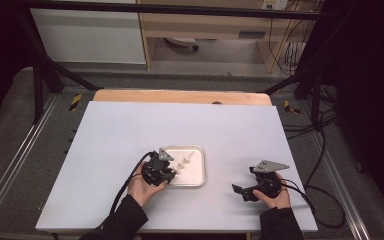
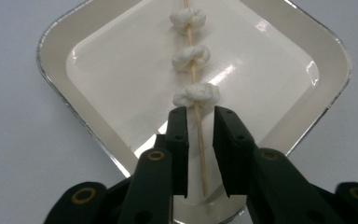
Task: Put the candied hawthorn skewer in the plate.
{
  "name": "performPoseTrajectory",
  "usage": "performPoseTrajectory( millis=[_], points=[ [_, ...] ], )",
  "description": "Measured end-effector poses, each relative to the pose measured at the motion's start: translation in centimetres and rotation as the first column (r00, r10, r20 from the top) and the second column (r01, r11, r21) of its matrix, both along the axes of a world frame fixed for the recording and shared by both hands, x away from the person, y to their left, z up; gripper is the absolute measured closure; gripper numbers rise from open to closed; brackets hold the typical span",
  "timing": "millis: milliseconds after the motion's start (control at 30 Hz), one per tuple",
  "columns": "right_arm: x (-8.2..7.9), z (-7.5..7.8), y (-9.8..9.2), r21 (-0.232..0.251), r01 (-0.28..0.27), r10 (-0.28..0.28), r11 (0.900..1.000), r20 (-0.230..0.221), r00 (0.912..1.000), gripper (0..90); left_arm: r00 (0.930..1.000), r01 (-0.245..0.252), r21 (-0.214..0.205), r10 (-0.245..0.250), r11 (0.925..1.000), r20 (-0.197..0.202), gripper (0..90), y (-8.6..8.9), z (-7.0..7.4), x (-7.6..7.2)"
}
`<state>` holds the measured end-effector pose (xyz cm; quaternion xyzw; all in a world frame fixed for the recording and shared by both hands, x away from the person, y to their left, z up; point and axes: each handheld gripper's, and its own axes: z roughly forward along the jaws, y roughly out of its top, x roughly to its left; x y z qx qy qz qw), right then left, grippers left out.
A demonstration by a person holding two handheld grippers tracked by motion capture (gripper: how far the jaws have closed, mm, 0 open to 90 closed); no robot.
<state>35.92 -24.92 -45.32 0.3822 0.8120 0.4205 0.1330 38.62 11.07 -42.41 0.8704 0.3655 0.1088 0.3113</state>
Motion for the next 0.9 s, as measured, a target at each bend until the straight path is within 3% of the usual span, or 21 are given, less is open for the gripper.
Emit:
performPoseTrajectory(
  millis=[267, 367, 600, 900],
  points=[
    [0.0, 0.1, -0.1, 0.006, 0.004, -0.004, 1.0000, 0.002, 1.0000, 1.5, 0.9984, 0.051, -0.037, -0.050, 0.9980, 0.026, 48.1, 1.7, 1.3, -0.5],
    [0.0, 0.1, -0.1, 0.006, 0.002, -0.002, 1.0000, 0.004, 1.0000, 1.5, 0.9970, 0.062, -0.023, -0.061, 0.9978, 0.047, 38.2, 2.5, 1.7, -0.9],
    [0.0, 0.2, -0.1, 0.009, 0.005, -0.005, 1.0000, 0.006, 1.0000, 1.5, 0.9970, 0.063, -0.022, -0.062, 0.9978, 0.046, 23.8, 5.2, 1.7, -1.6],
    [-0.1, 0.2, -0.1, 0.007, 0.005, -0.005, 1.0000, -0.002, 1.0000, 1.1, 0.9962, -0.016, -0.046, 0.020, 0.9988, 0.085, 8.7, 9.7, 0.6, -2.6]
  ],
)
